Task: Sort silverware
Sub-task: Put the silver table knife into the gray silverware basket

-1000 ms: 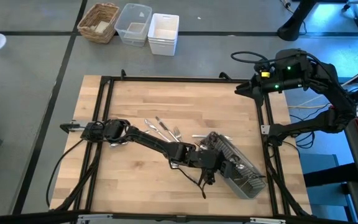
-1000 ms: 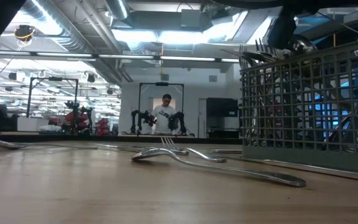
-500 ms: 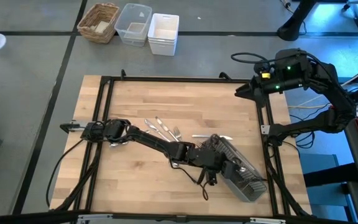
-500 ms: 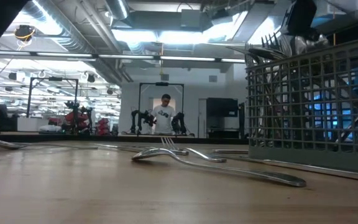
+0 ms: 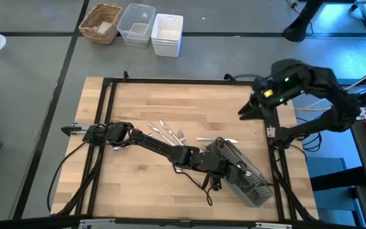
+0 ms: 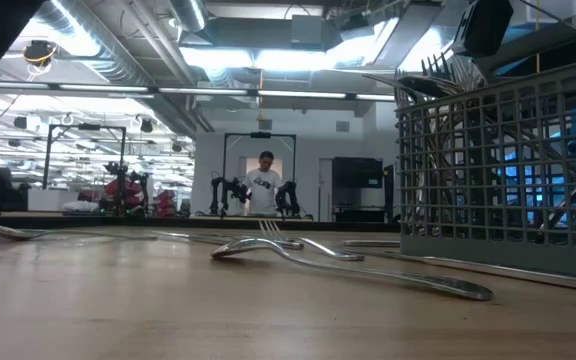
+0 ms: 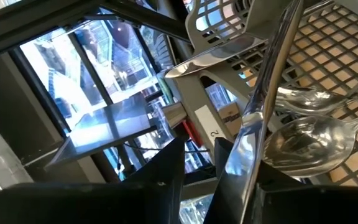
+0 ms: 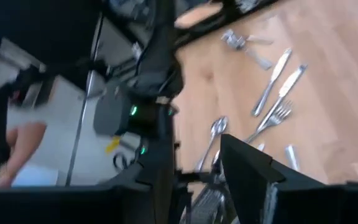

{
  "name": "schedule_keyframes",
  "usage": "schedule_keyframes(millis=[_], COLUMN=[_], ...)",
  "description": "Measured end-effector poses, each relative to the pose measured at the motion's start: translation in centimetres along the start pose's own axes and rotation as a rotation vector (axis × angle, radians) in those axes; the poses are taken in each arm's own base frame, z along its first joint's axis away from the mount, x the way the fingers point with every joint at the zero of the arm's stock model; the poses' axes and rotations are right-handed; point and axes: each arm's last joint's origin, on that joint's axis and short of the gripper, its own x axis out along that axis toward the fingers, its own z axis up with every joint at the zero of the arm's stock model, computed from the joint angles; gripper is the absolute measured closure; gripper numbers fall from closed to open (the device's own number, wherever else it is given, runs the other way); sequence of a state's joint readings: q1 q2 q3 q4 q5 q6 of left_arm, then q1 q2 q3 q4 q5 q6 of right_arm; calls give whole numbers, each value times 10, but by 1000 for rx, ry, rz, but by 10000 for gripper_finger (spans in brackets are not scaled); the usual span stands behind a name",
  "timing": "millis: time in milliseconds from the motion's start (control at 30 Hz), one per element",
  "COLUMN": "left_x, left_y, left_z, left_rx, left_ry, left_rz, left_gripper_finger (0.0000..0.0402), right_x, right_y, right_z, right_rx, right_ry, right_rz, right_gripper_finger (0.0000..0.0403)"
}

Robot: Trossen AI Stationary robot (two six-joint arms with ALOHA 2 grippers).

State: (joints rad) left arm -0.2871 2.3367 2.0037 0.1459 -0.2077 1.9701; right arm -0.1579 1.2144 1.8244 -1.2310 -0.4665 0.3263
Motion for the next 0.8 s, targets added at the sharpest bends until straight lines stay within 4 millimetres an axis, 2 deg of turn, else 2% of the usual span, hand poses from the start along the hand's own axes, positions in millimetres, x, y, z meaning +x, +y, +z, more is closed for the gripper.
schedule_keyframes(millis=[400,633,800], left_x=[1,1,1], left_y=[-2,-2,-2], left_z=[-3,-3,-3], left_rx=[-7,-8,-33], left_ry=[6,6,8], left_rz=[-8,-9,-9], left_gripper_finger=[326,326,326], right_x=[70,104,121], right_y=[28,37,43], right_z=[-13,-24,-28], right_rx=[-282,-365,-462], right_ry=[285,424,458], right_rz=[51,-4,-3], right_gripper_finger=[269,269,269])
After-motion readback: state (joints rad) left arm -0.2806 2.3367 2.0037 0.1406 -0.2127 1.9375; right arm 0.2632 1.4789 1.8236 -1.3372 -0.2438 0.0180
